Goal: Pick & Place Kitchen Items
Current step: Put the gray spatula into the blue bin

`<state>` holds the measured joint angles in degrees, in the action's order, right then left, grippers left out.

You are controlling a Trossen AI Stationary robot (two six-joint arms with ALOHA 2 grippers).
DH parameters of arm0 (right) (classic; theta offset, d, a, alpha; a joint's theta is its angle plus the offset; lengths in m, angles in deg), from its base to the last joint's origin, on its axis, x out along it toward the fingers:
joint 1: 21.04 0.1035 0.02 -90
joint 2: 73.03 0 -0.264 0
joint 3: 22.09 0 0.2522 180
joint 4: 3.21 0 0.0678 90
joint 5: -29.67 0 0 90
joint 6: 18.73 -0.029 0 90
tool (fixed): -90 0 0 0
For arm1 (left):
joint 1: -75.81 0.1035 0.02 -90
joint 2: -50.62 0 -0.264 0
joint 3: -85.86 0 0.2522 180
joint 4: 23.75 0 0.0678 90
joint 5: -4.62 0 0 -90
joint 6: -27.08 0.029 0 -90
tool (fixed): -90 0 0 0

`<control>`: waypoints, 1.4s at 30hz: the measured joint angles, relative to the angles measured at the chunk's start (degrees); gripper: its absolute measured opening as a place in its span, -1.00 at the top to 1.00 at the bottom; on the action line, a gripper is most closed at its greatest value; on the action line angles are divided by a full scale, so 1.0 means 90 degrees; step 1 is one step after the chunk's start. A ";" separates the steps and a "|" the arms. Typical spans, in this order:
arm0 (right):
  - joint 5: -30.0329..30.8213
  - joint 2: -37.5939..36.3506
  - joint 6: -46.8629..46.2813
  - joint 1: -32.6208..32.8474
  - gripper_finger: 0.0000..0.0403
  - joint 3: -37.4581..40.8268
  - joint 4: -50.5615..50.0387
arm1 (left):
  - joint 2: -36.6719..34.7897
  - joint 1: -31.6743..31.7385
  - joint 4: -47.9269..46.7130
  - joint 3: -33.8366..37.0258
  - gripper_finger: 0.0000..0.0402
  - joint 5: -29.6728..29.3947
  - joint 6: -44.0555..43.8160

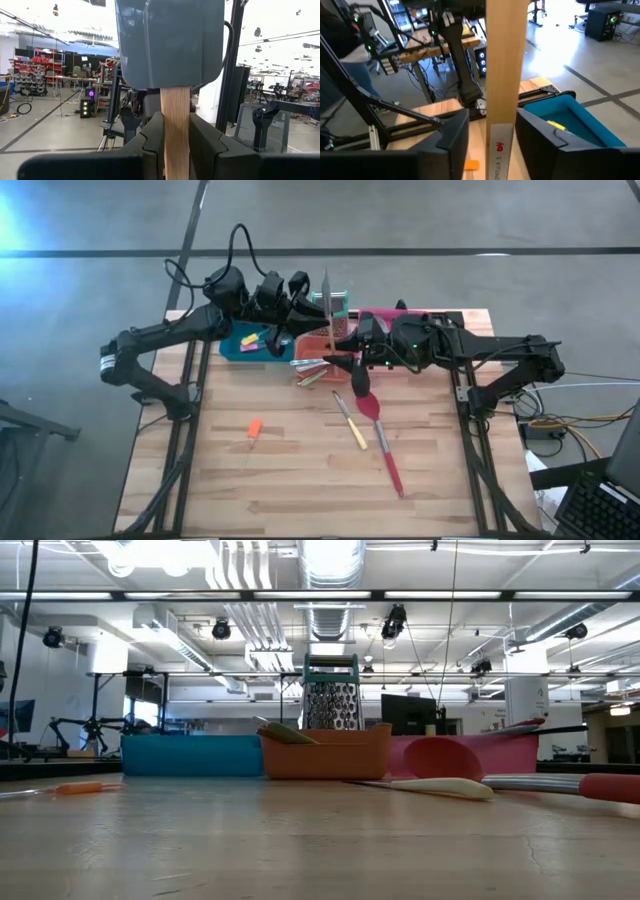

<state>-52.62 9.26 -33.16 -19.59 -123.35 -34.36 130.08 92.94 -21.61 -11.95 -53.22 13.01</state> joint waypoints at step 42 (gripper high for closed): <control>-0.0234 -0.0507 -0.0368 0.0002 0.76 -0.1861 -0.8056 | -0.0062 0.0123 -0.5872 -0.2294 -0.23 -0.1694 0.1981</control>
<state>-54.72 4.70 -36.47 -19.57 -140.10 -106.87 129.52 94.05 -74.45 -32.60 -68.46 30.84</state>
